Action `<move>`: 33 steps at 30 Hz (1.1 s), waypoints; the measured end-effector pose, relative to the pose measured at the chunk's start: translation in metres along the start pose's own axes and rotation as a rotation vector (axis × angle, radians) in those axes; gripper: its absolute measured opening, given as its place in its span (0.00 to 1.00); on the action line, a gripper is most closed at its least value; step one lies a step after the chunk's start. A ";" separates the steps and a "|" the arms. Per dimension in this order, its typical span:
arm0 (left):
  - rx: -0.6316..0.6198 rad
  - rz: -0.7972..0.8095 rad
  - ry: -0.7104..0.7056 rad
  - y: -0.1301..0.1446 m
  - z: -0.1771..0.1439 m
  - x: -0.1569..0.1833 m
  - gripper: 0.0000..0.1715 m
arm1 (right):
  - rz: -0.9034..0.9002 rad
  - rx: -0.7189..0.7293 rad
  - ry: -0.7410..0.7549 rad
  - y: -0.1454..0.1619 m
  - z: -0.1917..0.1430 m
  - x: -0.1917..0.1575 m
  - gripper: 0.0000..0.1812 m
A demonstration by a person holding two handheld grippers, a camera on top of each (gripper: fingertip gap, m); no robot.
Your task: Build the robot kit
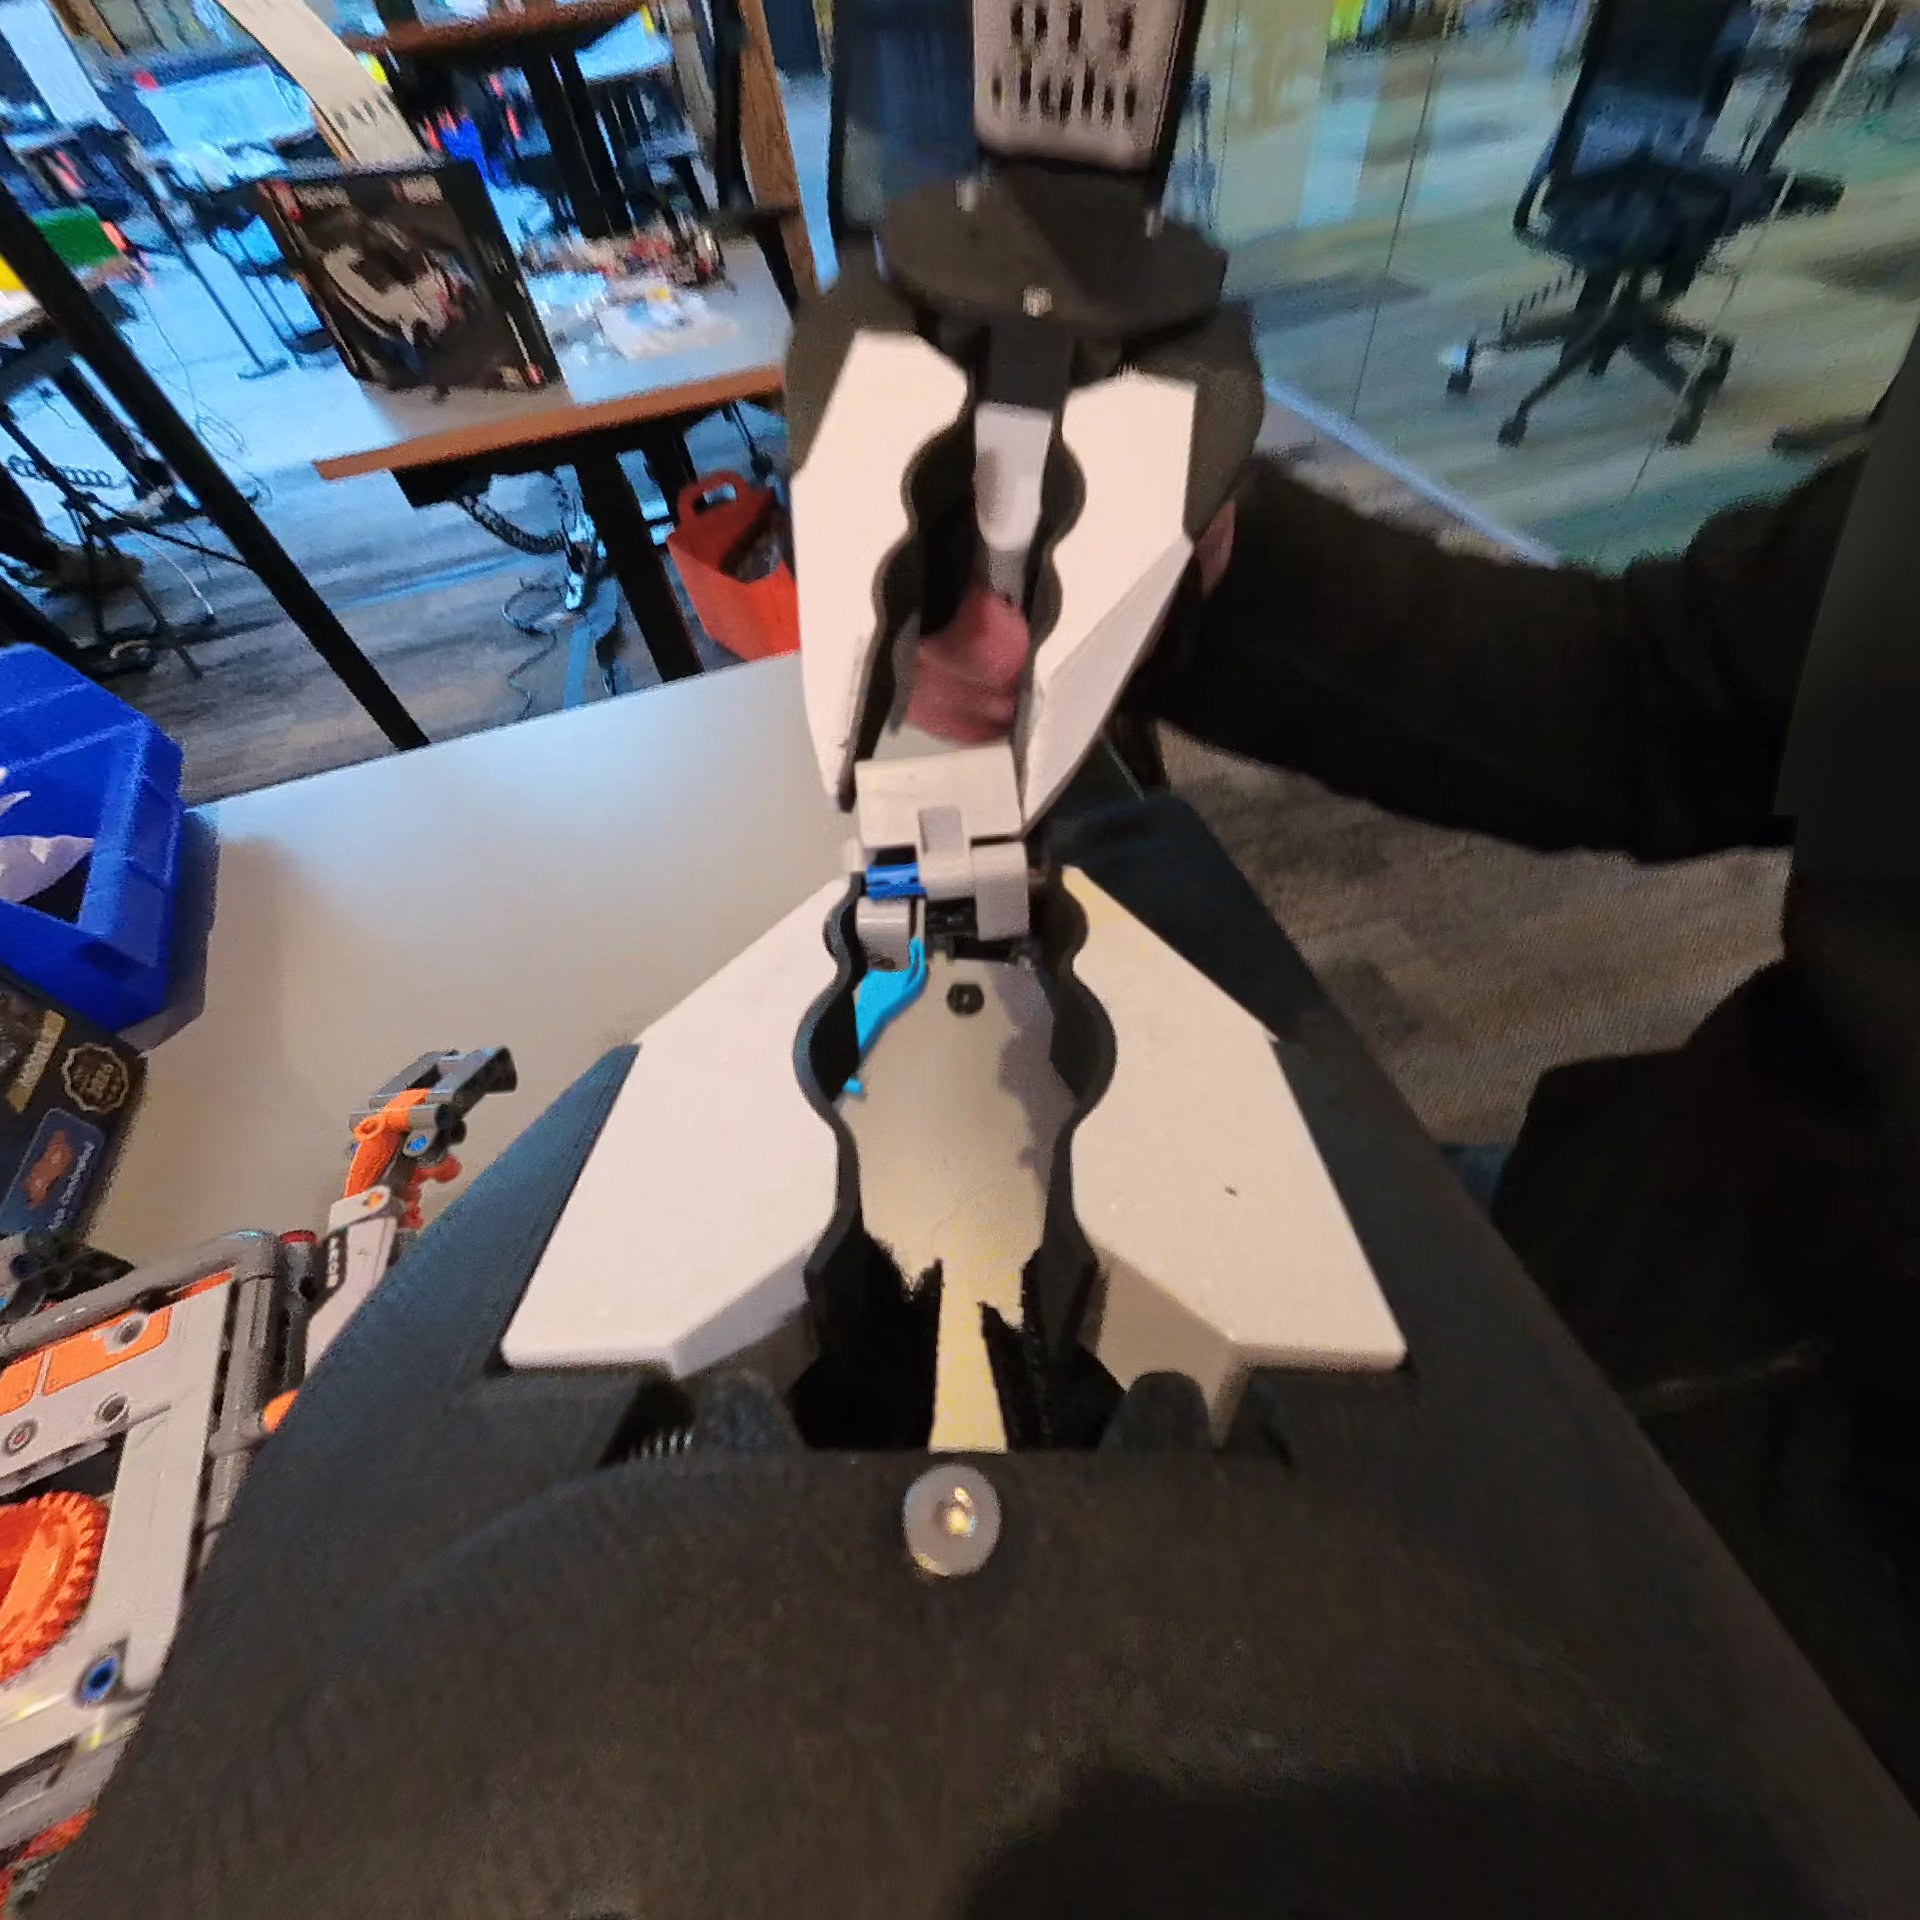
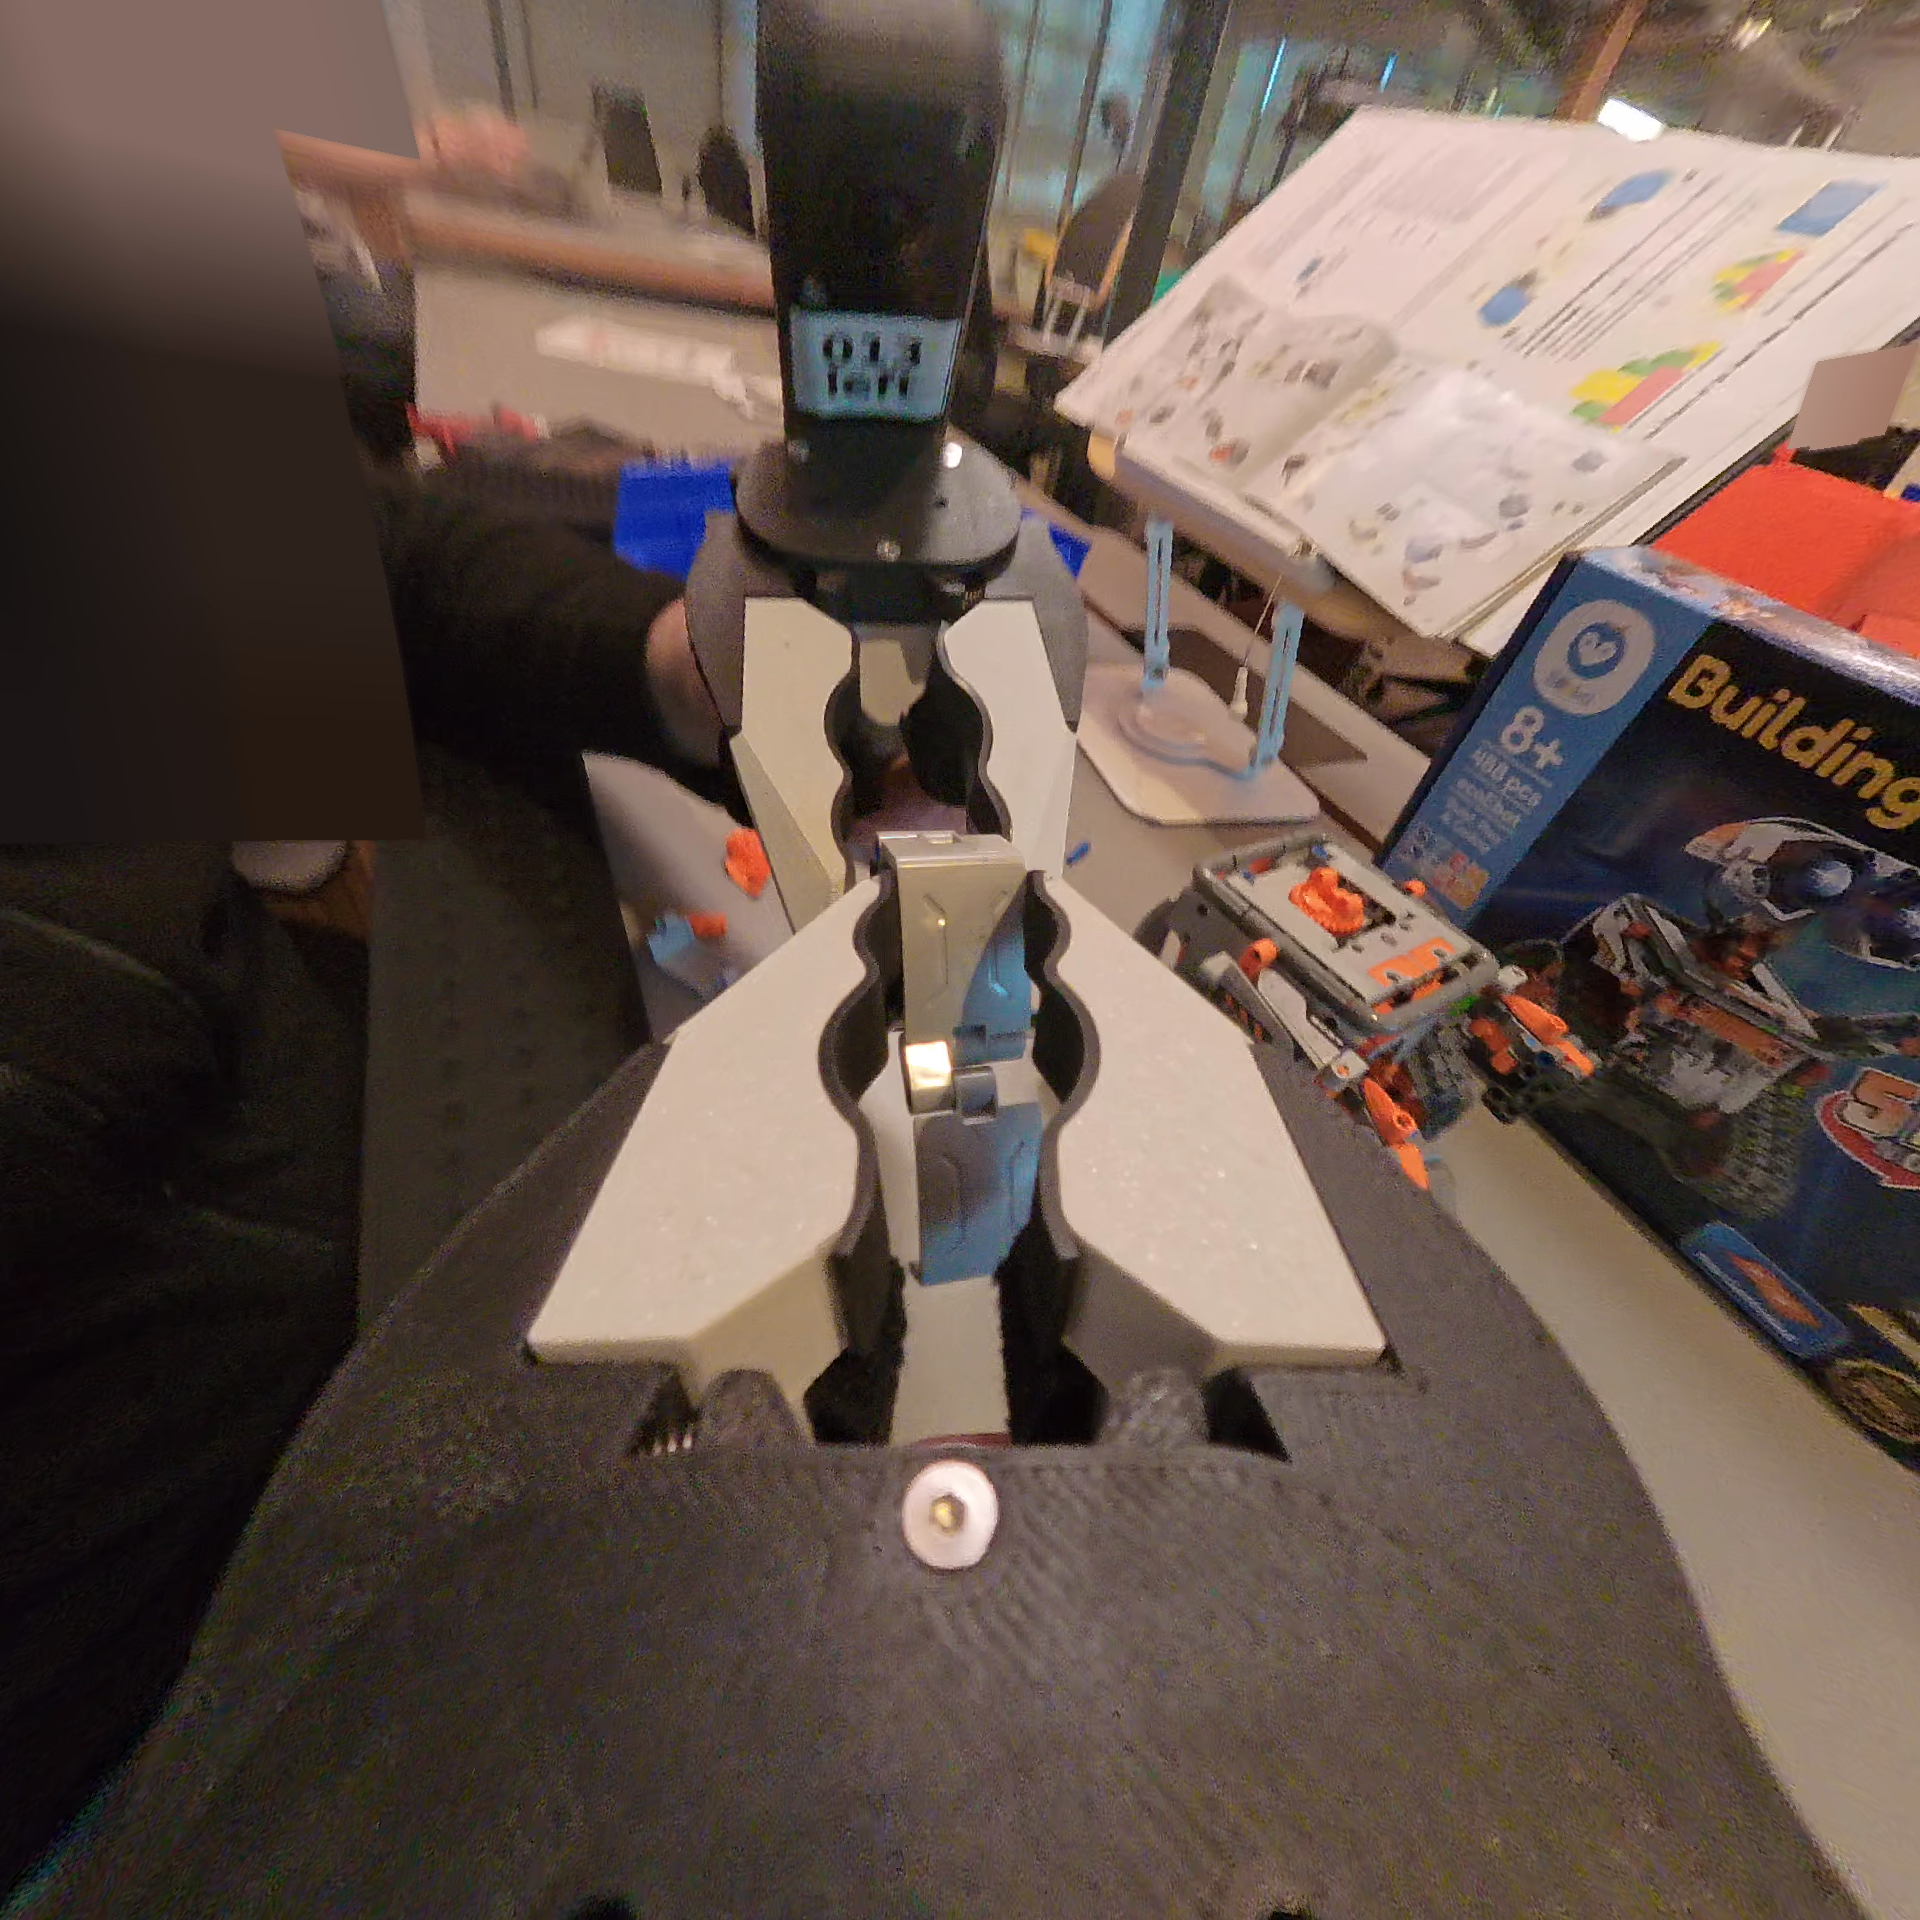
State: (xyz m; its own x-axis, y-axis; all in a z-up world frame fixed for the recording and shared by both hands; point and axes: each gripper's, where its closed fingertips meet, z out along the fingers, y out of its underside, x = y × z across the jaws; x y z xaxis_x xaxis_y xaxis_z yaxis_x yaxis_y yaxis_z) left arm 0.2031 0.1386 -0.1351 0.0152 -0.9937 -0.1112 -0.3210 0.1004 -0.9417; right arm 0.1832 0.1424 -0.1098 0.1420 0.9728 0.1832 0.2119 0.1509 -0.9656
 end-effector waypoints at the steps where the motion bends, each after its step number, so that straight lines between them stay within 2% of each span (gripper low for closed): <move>1: 0.026 -0.019 -0.001 -0.004 -0.002 -0.002 0.18 | 0.033 0.048 0.000 -0.004 -0.002 0.002 0.12; 4: 0.069 -0.054 0.024 -0.006 -0.004 -0.001 0.28 | 0.107 0.155 0.005 -0.009 -0.006 0.006 0.12; 7: 0.123 -0.089 0.039 -0.007 -0.005 -0.004 0.26 | 0.155 0.233 0.002 -0.012 -0.009 0.007 0.12; 9: 0.189 -0.099 0.074 -0.013 -0.008 -0.001 0.17 | 0.197 0.296 -0.007 -0.016 -0.012 0.009 0.12; 15: 0.220 -0.131 0.085 -0.015 -0.007 -0.002 0.16 | 0.251 0.374 -0.006 -0.016 -0.016 0.014 0.12; 22: 0.203 -0.160 0.108 -0.018 -0.007 -0.001 0.16 | 0.179 0.322 -0.014 -0.017 -0.017 0.009 0.12; 25: 0.195 -0.157 0.107 -0.018 -0.012 -0.006 0.09 | 0.140 0.259 -0.006 -0.019 -0.019 0.007 0.12; 33: 0.113 -0.031 0.007 -0.012 -0.005 -0.007 0.10 | 0.065 0.122 0.042 -0.012 -0.013 0.008 0.12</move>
State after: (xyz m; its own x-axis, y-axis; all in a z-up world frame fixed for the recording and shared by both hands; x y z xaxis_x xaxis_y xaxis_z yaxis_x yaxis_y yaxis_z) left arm 0.2024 0.1437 -0.1210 0.0169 -0.9967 -0.0793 -0.2117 0.0739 -0.9745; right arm 0.1940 0.1459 -0.0940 0.1926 0.9734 0.1244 0.0817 0.1104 -0.9905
